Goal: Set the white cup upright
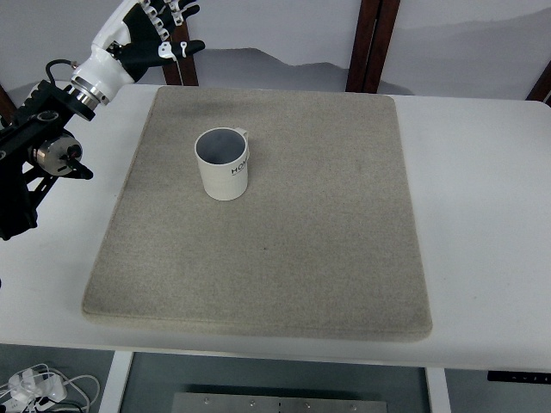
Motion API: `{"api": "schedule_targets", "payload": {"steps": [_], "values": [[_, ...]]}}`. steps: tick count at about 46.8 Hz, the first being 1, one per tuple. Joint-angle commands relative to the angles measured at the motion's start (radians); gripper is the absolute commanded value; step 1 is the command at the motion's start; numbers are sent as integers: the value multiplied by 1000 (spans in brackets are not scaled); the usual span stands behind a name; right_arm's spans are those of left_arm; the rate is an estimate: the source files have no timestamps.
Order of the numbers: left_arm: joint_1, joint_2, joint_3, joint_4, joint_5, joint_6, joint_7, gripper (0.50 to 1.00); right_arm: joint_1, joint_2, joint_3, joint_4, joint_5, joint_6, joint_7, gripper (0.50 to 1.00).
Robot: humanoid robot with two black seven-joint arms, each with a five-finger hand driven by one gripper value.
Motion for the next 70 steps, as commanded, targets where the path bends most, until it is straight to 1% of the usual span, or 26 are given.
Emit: {"api": "schedule_targets", "payload": {"steps": [1,6,13,17,25,32,35,40,44,53,58,62,67,70], "values": [[-33,9,0,18,-34,2,0,994,0,0,0,0,0,0,0,952],[-74,9,0,62,-102,3,0,994,0,0,0,0,0,0,0,952],[-111,55,2,95,-209,5,0,994,0,0,0,0,0,0,0,952],[-119,72,0,122,-243,3,0,992,0,0,0,0,0,0,0,952],[-120,73,5,196,-317,2,0,994,0,0,0,0,0,0,0,952],[-114,69,0,277,-329,-8,26,994,0,0,0,0,0,0,0,952],[-116,64,0,300,-358,-18,57,994,0,0,2,0,0,0,0,952],[-114,58,2,313,-456,-21,153,994,0,0,3,0,0,0,0,952],[-114,44,2,319,-543,-21,212,994,0,0,3,0,0,0,0,952],[-113,6,0,366,-698,-21,304,994,0,0,0,0,0,0,0,952],[-104,-11,2,371,-789,-21,359,994,0,0,0,0,0,0,0,952],[-100,-28,0,374,-823,-15,385,994,0,0,0,0,0,0,0,952],[-70,-46,0,360,-838,-24,388,996,0,0,2,0,0,0,0,952],[-61,-49,0,365,-861,-17,390,996,0,0,2,0,0,0,0,952]]}}
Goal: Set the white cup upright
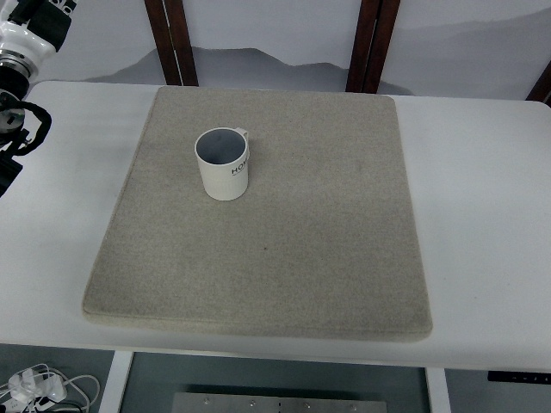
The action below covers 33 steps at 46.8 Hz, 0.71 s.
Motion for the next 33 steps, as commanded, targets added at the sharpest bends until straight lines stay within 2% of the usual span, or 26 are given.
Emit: {"api": "schedule_targets", "payload": {"steps": [1,17,33], "values": [[9,-5,0,4,-28,5,2,996,0,0,2,0,0,0,0,952],[18,-72,0,10,-92,-3,71,999,0,0,7,0,2,0,0,952],[6,-131,0,62,-93,4,72,996,0,0,10,0,3,6,0,952]]}}
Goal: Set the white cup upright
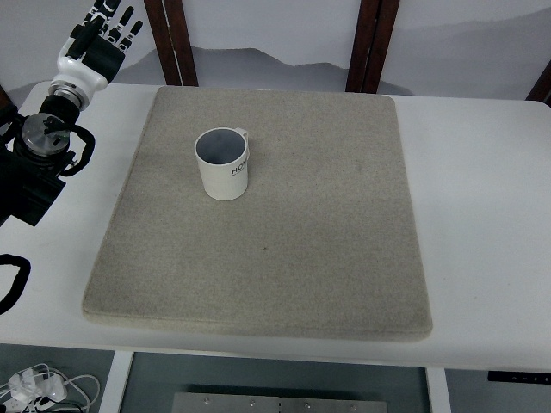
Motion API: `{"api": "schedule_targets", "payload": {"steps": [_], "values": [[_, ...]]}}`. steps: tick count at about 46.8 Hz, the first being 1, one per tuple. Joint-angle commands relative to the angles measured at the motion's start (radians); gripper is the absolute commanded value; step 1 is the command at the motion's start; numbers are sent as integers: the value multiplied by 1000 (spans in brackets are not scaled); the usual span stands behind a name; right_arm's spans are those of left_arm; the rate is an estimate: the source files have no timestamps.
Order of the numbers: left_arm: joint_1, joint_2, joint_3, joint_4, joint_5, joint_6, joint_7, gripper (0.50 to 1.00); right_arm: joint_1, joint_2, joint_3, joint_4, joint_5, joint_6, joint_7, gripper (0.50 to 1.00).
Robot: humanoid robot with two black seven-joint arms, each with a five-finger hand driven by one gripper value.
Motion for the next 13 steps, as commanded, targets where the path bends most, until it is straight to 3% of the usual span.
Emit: {"api": "schedule_targets", "payload": {"steps": [1,13], "values": [[-2,-11,1,24,2,1,-2,996,0,0,1,0,1,5,0,952],[-8,-22,3,26,11,1,-2,996,0,0,1,0,1,8,-3,952]]}}
